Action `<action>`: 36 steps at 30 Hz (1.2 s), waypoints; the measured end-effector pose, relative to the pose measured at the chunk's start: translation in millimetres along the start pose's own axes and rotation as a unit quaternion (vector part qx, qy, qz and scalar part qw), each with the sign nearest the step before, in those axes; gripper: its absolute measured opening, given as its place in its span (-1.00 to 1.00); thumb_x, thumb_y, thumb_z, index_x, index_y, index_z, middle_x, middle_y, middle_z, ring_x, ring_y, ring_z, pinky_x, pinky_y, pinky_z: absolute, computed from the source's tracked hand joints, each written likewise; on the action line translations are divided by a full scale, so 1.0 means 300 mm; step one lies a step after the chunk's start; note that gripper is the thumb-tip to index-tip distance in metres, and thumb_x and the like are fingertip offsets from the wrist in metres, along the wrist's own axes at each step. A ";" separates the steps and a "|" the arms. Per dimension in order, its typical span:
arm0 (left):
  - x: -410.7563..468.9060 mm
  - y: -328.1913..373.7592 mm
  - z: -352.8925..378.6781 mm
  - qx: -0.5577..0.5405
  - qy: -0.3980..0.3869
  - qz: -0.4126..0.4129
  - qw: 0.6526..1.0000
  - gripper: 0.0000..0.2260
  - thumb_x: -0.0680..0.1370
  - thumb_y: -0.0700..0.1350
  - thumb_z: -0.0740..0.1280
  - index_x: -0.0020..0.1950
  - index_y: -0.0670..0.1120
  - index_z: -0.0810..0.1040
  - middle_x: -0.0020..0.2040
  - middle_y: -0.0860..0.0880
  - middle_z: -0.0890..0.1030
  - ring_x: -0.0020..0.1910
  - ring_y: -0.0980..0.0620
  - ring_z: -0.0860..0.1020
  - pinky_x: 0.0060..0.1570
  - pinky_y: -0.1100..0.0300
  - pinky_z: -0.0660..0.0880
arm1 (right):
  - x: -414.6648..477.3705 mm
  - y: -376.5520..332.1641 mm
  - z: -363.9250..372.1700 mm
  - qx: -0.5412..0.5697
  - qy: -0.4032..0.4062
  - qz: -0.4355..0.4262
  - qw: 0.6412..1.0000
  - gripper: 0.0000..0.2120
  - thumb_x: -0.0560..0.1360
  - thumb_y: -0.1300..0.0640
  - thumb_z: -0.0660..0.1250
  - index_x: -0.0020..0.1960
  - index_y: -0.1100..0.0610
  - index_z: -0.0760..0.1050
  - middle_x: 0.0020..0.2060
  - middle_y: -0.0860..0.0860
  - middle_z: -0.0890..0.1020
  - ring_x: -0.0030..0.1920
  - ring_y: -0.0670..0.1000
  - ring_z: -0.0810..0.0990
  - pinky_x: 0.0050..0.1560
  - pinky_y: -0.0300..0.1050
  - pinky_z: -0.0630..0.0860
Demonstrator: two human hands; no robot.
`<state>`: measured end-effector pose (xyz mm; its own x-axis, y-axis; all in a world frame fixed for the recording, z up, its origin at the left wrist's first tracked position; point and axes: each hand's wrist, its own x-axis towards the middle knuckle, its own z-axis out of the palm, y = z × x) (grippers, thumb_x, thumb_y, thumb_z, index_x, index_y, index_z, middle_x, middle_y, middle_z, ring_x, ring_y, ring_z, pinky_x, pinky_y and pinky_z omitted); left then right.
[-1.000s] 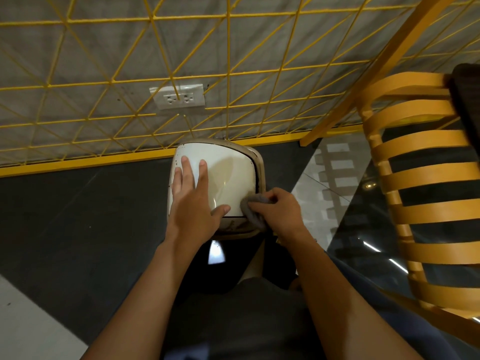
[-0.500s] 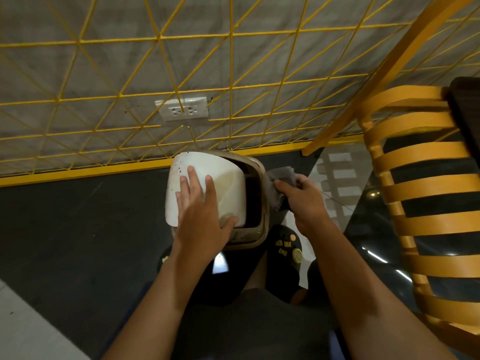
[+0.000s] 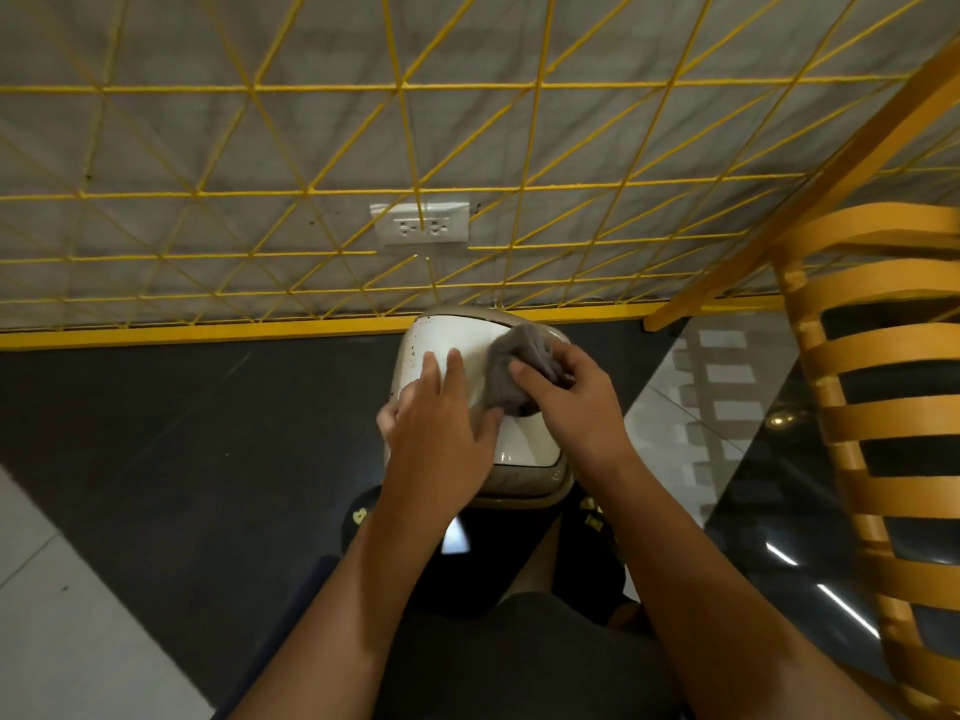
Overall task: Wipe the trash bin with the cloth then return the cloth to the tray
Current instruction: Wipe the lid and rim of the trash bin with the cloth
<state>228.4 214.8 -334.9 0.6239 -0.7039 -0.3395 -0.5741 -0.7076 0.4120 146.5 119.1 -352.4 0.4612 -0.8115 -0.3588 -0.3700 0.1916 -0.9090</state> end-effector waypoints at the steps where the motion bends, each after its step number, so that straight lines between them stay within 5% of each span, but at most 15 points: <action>1: 0.002 -0.006 -0.014 -0.050 0.016 -0.009 0.999 -0.45 0.57 0.07 0.17 0.49 -0.02 0.07 0.51 -0.04 0.13 0.44 -0.05 0.18 0.36 -0.03 0.07 | -0.008 -0.015 0.016 0.009 -0.018 -0.014 1.000 -0.84 0.44 0.13 0.37 -0.07 -0.13 0.48 -0.16 -0.18 0.57 -0.11 -0.23 0.56 -0.14 -0.36 0.51; 4: -0.001 -0.017 -0.058 -0.235 0.047 -0.025 0.971 -0.53 0.56 0.01 0.18 0.46 0.08 0.19 0.34 0.05 0.41 0.28 0.06 0.41 0.27 0.11 0.30 | -0.038 -0.048 0.073 0.068 -0.068 0.003 0.995 -0.81 0.50 0.16 0.31 0.10 0.06 0.53 -0.04 -0.05 0.63 -0.03 -0.16 0.60 -0.03 -0.30 0.54; 7: 0.002 -0.025 -0.093 -0.439 0.017 -0.061 0.896 -0.55 0.48 0.09 0.25 0.37 0.22 0.31 0.10 0.21 0.52 0.01 0.29 0.51 -0.01 0.32 0.42 | -0.053 -0.062 0.109 0.145 -0.098 0.040 0.984 -0.74 0.54 0.18 0.23 0.22 0.17 0.47 0.09 0.10 0.61 0.09 0.02 0.60 0.16 -0.06 0.52; 9: 0.019 -0.051 -0.100 -0.523 0.016 -0.070 0.849 -0.65 0.44 0.07 0.30 0.21 0.27 0.46 0.02 0.24 0.60 -0.01 0.28 0.57 -0.01 0.26 0.50 | -0.059 -0.061 0.119 0.065 -0.112 -0.007 0.991 -0.77 0.56 0.16 0.20 0.20 0.11 0.47 0.07 0.01 0.61 0.06 -0.10 0.59 0.12 -0.28 0.49; 12: 0.042 -0.098 -0.095 -0.533 0.069 -0.087 0.839 -0.72 0.46 -0.14 0.35 0.07 0.21 0.51 -0.07 0.18 0.62 -0.07 0.19 0.60 -0.08 0.23 0.56 | -0.068 -0.056 0.126 -0.152 -0.123 -0.145 0.970 -0.74 0.58 0.16 0.15 0.24 0.06 0.45 0.08 -0.02 0.58 0.09 -0.13 0.51 0.01 -0.54 0.30; 15: 0.078 -0.140 -0.092 -0.500 0.134 -0.146 0.843 -0.65 0.44 -0.21 0.32 0.18 0.05 0.48 -0.03 0.05 0.60 -0.13 0.15 0.57 -0.17 0.26 0.51 | -0.060 -0.022 0.132 -0.350 -0.116 -0.201 0.908 -0.60 0.59 0.10 0.12 0.40 0.15 0.29 0.40 0.17 0.31 0.42 0.14 0.20 0.37 -0.23 0.03; 19: 0.114 -0.179 -0.097 -0.397 0.233 -0.139 0.877 -0.62 0.44 -0.22 0.31 0.24 -0.02 0.49 0.07 0.00 0.52 0.02 0.08 0.50 -0.04 0.34 0.39 | -0.073 0.031 0.138 -0.427 -0.172 -0.108 0.881 -0.37 0.55 -0.13 0.12 0.50 -0.03 -0.09 0.51 0.05 -0.22 0.49 0.14 -0.27 0.46 0.05 -0.15; 24: 0.124 -0.173 -0.053 -0.282 0.196 -0.031 0.939 -0.76 0.45 -0.22 0.35 0.11 -0.17 0.59 0.14 -0.13 0.50 0.10 -0.02 0.48 -0.03 0.50 0.24 | -0.064 0.038 0.150 -0.435 -0.177 -0.105 0.877 -0.32 0.54 -0.14 0.16 0.50 -0.06 -0.15 0.50 0.02 -0.25 0.49 0.14 -0.28 0.46 0.11 -0.08; 28: 0.125 -0.173 -0.029 -0.304 0.161 -0.003 0.939 -0.82 0.50 -0.18 0.32 0.07 -0.16 0.60 0.34 -0.06 0.42 0.27 0.05 0.41 0.02 0.61 0.19 | -0.062 0.036 0.141 -0.427 -0.181 -0.109 0.879 -0.31 0.53 -0.13 0.18 0.50 -0.07 -0.14 0.51 0.02 -0.24 0.49 0.13 -0.27 0.45 0.11 -0.04; 32: 0.133 -0.190 -0.033 -0.300 0.166 0.009 0.939 -0.90 0.50 -0.11 0.33 -0.03 -0.08 0.59 0.16 0.05 0.56 0.15 0.09 0.50 0.13 0.24 0.41 | -0.060 0.041 0.143 -0.427 -0.180 -0.112 0.879 -0.30 0.52 -0.15 0.18 0.50 -0.09 -0.15 0.51 0.00 -0.23 0.49 0.12 -0.26 0.45 0.10 0.00; 34: 0.138 -0.177 -0.025 -0.297 0.176 0.019 0.938 -0.81 0.50 -0.09 0.34 0.10 -0.03 0.54 0.08 0.08 0.58 0.10 0.09 0.52 0.11 0.25 0.42 | -0.059 0.045 0.142 -0.418 -0.178 -0.112 0.884 -0.30 0.52 -0.16 0.19 0.50 -0.10 -0.15 0.51 -0.01 -0.23 0.49 0.11 -0.26 0.45 0.09 0.00; 36: 0.161 -0.161 -0.008 -0.267 0.166 0.029 0.949 -0.67 0.52 -0.09 0.31 0.28 -0.01 0.47 0.21 0.03 0.53 0.19 0.08 0.46 0.13 0.39 0.26 | -0.059 0.048 0.143 -0.411 -0.174 -0.109 0.888 -0.29 0.51 -0.15 0.19 0.49 -0.11 -0.15 0.51 -0.01 -0.22 0.49 0.11 -0.25 0.45 0.10 0.00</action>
<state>287.5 215.2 -369.2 0.7826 -0.6201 -0.0551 -0.3171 -0.4732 0.8219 167.6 160.0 -368.2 0.7630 -0.5325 -0.3664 -0.6386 -0.5335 -0.5546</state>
